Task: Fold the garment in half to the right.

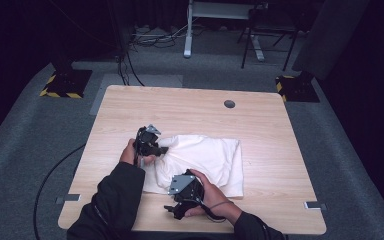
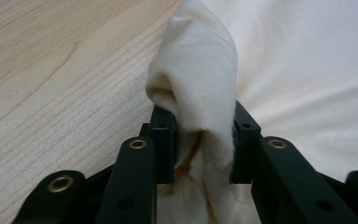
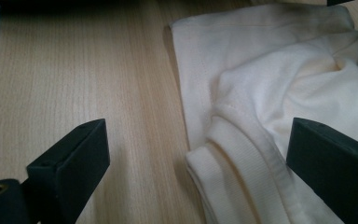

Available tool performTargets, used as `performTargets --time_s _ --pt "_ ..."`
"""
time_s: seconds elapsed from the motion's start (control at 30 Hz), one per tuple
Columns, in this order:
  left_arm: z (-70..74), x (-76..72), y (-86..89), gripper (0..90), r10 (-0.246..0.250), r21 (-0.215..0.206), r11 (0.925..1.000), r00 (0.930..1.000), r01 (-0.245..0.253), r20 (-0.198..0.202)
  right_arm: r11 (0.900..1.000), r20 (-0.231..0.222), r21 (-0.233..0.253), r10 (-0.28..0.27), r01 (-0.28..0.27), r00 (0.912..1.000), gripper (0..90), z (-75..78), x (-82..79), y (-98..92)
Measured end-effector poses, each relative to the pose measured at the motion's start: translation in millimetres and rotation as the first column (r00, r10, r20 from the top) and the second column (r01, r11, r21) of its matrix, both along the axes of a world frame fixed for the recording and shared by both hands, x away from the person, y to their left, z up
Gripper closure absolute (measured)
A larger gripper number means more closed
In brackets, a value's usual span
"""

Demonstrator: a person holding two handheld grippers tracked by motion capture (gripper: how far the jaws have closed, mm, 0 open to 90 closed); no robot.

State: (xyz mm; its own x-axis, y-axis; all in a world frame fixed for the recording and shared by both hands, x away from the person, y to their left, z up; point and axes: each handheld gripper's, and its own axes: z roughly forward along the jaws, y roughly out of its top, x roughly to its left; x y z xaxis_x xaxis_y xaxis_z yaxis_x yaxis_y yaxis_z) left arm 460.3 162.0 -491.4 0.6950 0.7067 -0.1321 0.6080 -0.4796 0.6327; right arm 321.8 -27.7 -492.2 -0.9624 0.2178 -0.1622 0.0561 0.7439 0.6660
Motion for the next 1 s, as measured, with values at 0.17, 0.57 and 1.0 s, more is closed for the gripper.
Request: performTargets --time_s 0.17,0.57,1.0 --pt "-0.1 -1.8 0.3 69.2 0.002 -0.005 1.0 1.0 -0.002 -0.003 0.998 -0.011 -0.013 -0.056 0.056 0.9984 6.0 -2.6 2.8 7.2" --pt "2.7 -6.1 -4.5 69.2 0.011 0.037 0.9993 0.9999 -0.01 -0.008 0.996 -0.023 -0.029 -0.079 0.079 0.9966 5.5 -7.6 0.5 22.8" --pt "2.4 -9.4 -4.4 69.4 0.009 0.034 0.9994 0.9999 -0.008 -0.008 0.985 -0.07 -0.023 -0.171 0.17 0.9828 6.0 -8.6 17.5 37.2"
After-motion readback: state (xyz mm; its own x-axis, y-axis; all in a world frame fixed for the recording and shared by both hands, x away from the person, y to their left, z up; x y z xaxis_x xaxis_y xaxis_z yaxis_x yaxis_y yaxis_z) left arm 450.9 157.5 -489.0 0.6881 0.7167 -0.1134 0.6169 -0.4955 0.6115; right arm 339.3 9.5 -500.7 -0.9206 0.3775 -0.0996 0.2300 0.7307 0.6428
